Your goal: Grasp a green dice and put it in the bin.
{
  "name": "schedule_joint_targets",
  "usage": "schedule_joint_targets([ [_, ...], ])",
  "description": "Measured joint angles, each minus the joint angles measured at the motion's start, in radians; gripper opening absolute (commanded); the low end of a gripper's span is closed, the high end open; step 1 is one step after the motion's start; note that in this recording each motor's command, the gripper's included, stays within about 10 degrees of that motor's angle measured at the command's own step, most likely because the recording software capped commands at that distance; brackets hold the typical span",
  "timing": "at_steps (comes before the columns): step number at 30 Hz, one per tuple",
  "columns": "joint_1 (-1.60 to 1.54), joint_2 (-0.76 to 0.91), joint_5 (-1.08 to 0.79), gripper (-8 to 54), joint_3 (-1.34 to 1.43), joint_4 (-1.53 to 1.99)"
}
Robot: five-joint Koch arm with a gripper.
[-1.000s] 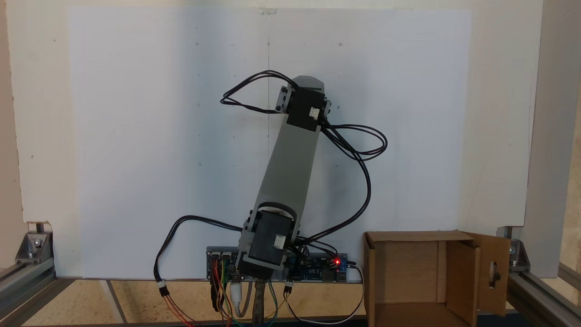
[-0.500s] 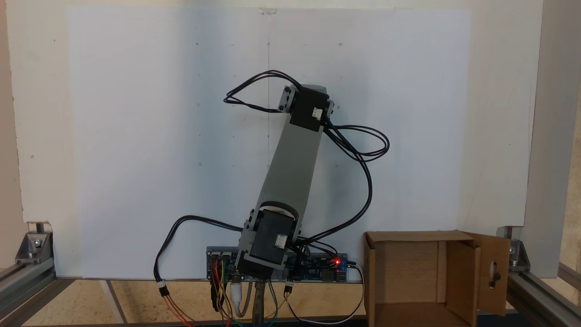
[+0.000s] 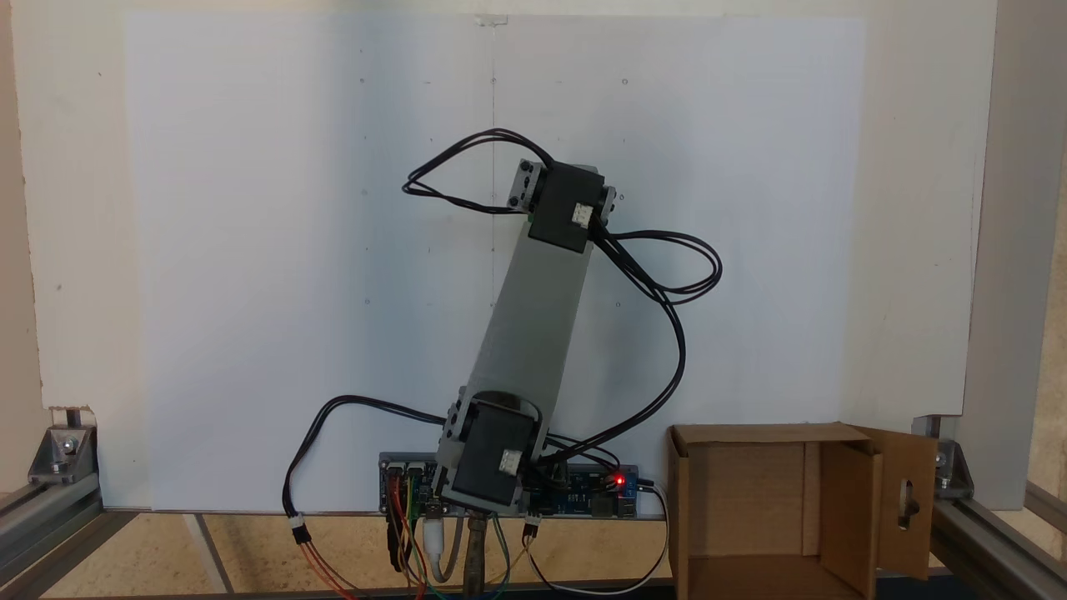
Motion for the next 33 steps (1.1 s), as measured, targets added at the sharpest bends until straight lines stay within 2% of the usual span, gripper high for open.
schedule_joint_targets([
  [8,-0.002,0.094,0.115,11.6,-0.38,0.35],
  [15,0.072,0.132,0.132,11.6,-0.383,0.393],
  [20,0.367,0.181,0.112,11.6,-0.383,0.394],
  [33,1.305,0.207,-0.146,11.6,-0.383,0.282],
])
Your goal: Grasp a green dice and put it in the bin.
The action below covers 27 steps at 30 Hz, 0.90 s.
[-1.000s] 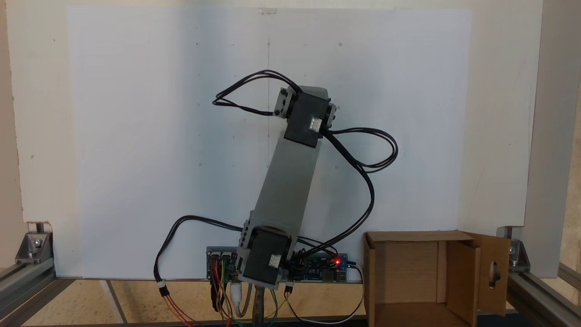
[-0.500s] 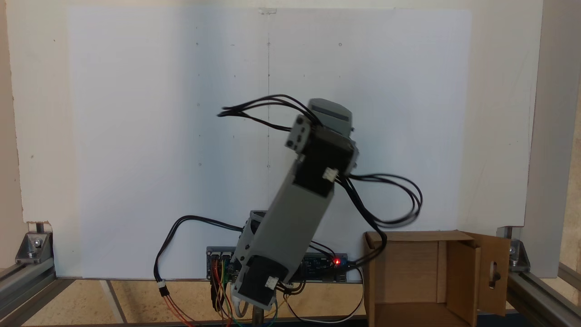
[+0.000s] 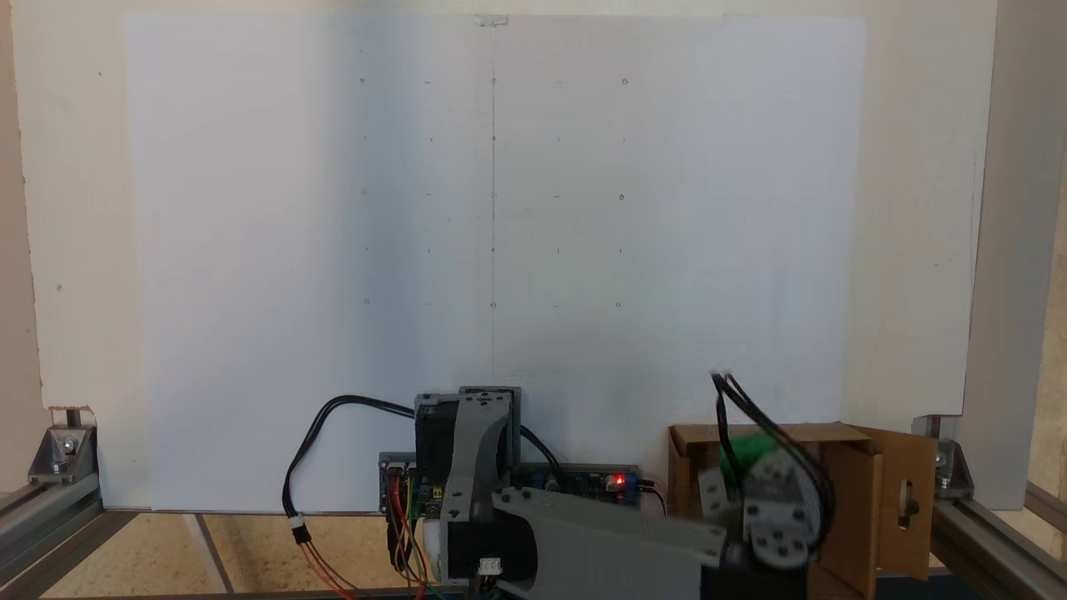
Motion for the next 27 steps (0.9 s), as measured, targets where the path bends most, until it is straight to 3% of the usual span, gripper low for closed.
schedule_joint_targets([
  [4,0.219,-0.048,-0.063,11.6,-0.003,-0.117],
  [14,0.281,-0.376,-0.089,11.6,-0.008,-0.357],
  [19,0.287,-0.434,-0.091,11.6,-0.008,-0.44],
  [20,0.288,-0.433,-0.091,17.8,-0.008,-0.448],
  [21,0.288,-0.434,-0.091,31.7,-0.008,-0.453],
  [22,0.288,-0.436,-0.091,32.7,-0.008,-0.459],
  [25,0.288,-0.436,-0.091,44.3,-0.008,-0.462],
  [27,0.29,-0.436,-0.091,44.3,-0.008,-0.462],
])
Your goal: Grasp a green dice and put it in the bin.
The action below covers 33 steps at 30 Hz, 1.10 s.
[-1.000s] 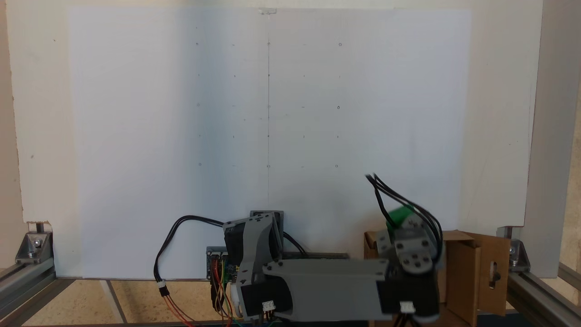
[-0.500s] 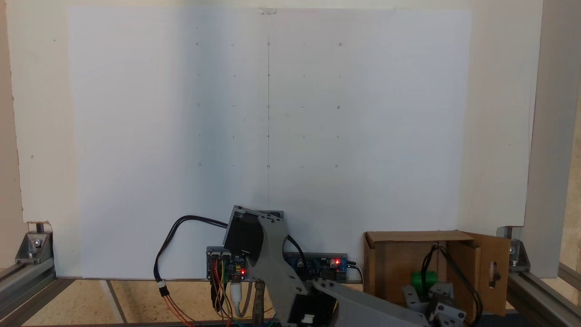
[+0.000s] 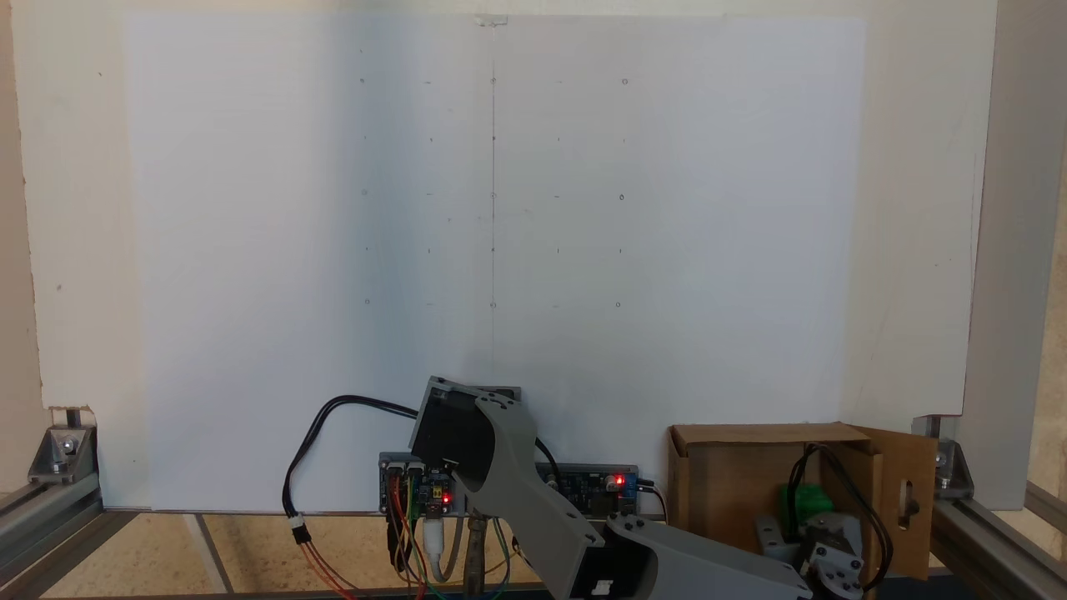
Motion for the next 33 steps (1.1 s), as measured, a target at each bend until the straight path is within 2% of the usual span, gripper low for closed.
schedule_joint_targets([
  [3,-0.003,0.038,0.002,44.0,0.0,0.0],
  [5,-0.051,0.181,0.049,43.9,0.0,0.0],
  [7,-0.097,0.253,0.094,43.8,0.0,0.0],
  [12,-0.413,0.518,0.302,43.8,0.0,0.025],
  [15,-0.634,0.617,0.403,43.9,0.0,0.064],
  [25,-1.359,0.673,0.525,44.1,0.138,0.063],
  [30,-1.715,0.686,0.563,44.0,0.374,-0.008],
  [33,-1.928,0.709,0.572,44.0,0.611,-0.158],
])
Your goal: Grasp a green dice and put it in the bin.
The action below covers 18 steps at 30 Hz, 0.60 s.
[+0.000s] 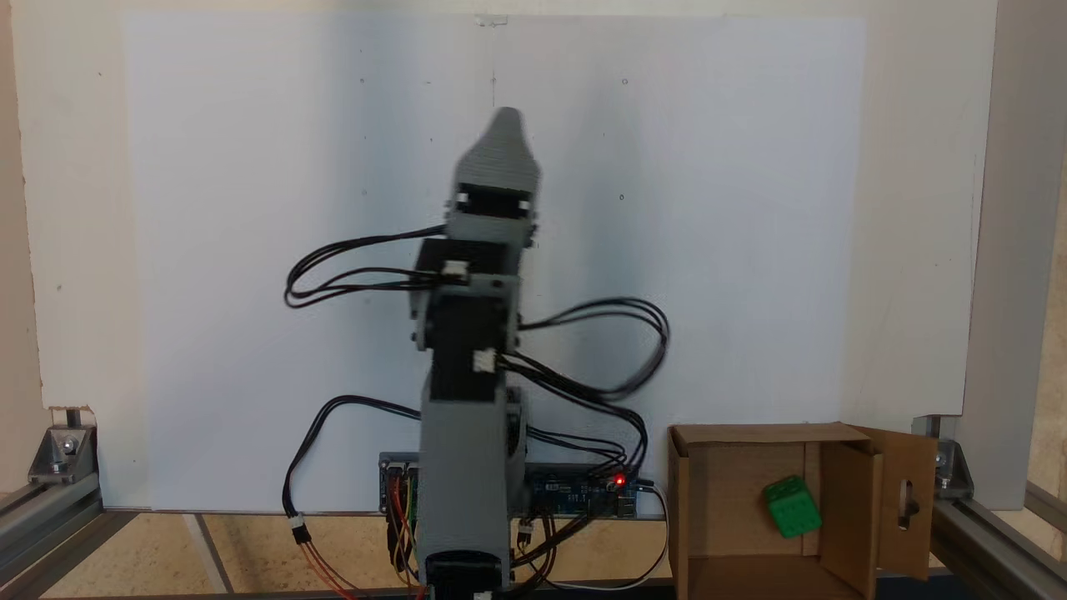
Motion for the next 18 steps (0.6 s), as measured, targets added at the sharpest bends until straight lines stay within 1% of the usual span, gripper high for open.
schedule_joint_targets([
  [2,-0.118,0.017,0.0,44.0,0.133,-0.095],
  [6,-0.127,0.078,0.0,44.2,0.376,-0.296],
  [11,0.015,0.147,0.0,44.7,0.54,-0.535],
  [12,0.106,0.184,0.0,44.6,0.565,-0.629],
  [14,0.155,0.213,0.0,44.4,0.584,-0.695],
  [18,0.212,0.337,0.0,44.2,0.673,-0.873],
])
